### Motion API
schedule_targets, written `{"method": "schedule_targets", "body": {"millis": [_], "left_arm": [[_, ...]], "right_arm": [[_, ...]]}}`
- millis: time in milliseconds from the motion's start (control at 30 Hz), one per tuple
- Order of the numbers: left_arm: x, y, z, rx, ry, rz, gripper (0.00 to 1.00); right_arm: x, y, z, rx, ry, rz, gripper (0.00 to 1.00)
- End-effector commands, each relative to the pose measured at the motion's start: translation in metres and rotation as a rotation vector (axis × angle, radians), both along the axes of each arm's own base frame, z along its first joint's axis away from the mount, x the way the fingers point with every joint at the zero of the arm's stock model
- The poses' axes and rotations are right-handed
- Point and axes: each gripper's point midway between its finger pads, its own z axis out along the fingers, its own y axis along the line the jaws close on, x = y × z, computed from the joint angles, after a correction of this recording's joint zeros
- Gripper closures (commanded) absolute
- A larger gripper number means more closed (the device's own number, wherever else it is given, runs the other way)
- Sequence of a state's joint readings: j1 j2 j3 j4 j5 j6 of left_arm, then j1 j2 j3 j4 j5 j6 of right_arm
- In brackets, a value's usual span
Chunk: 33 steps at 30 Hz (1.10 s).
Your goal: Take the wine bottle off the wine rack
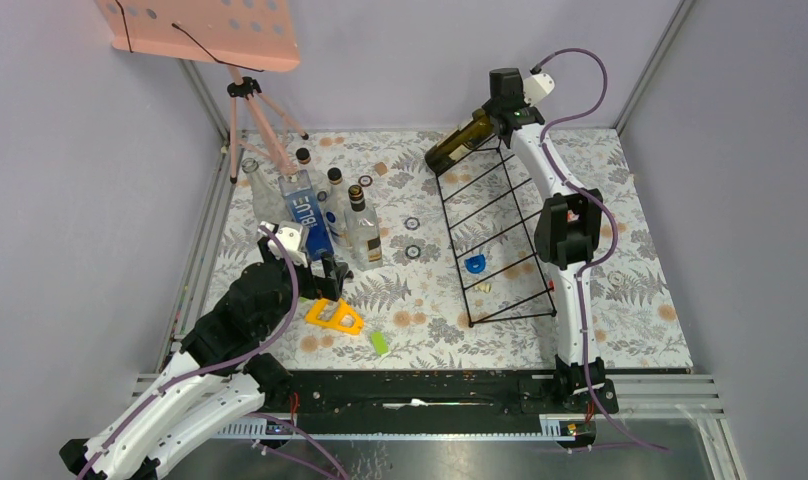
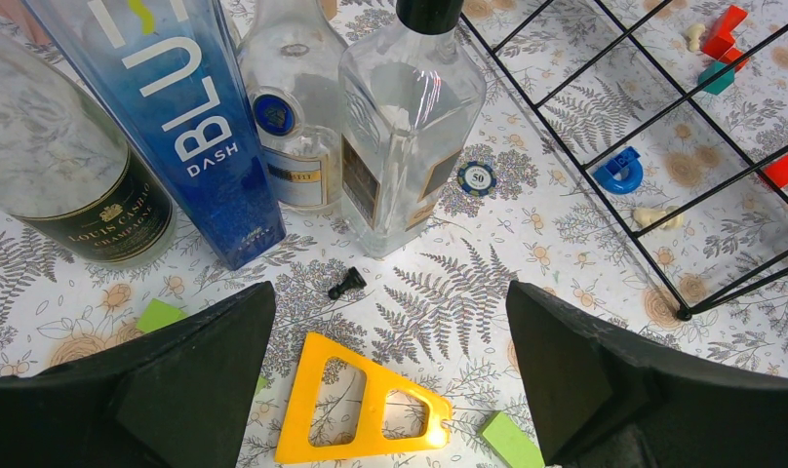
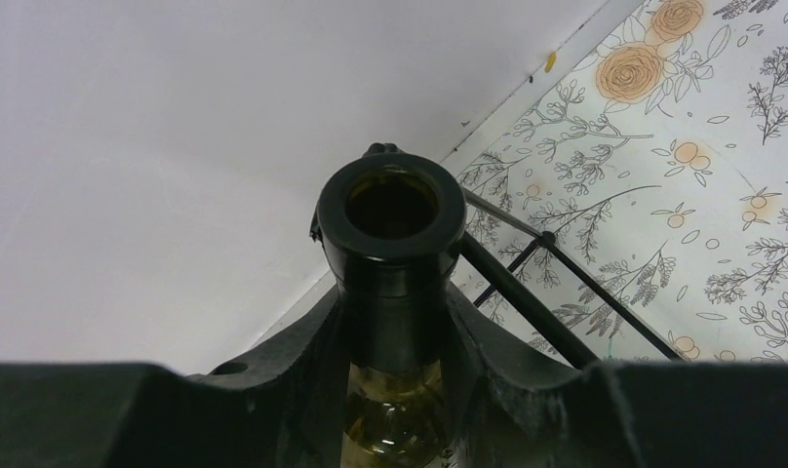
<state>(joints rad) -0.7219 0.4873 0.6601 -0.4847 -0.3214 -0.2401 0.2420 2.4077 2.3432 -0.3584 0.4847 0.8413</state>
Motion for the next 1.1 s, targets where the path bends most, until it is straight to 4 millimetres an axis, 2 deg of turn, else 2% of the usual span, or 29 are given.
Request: {"method": "schedule_targets", "body": {"millis": [0,167,367,600,867,900,1067], "left_arm": [[0.005,0.000,0.005,-0.002,-0.025,0.014,0.01],[0.004,0.000,0.004,-0.001,-0.024,0.011,0.01],[0.005,0.000,0.004,-0.001,-0.024,0.014,0.01],[0.004,0.001,0.005,-0.002,-0.028,0.017,0.01],[0.005,0.000,0.004,-0.001,-0.025,0.015,0.01],[0.005,0.000,0.004,-0.001,-0.024,0.013,0.01],[0.005,0.000,0.004,0.000,-0.023,0.014,0.01]], "right_arm": [[-0.007,-0.004,0.087,0.009,-0.165,-0.003,1.00],[-0.011,0.003,0.107,-0.015,-0.204,0.024,1.00],[-0.017,0.014,0.141,-0.038,-0.275,0.050,1.00],[-0.028,0.037,0.181,-0.126,-0.360,0.111,1.00],[-0.048,0.079,0.228,-0.306,-0.471,0.202,1.00],[-0.050,0.085,0.239,-0.321,-0.505,0.209,1.00],[-0.062,0.117,0.255,-0.406,-0.560,0.287,1.00]]}}
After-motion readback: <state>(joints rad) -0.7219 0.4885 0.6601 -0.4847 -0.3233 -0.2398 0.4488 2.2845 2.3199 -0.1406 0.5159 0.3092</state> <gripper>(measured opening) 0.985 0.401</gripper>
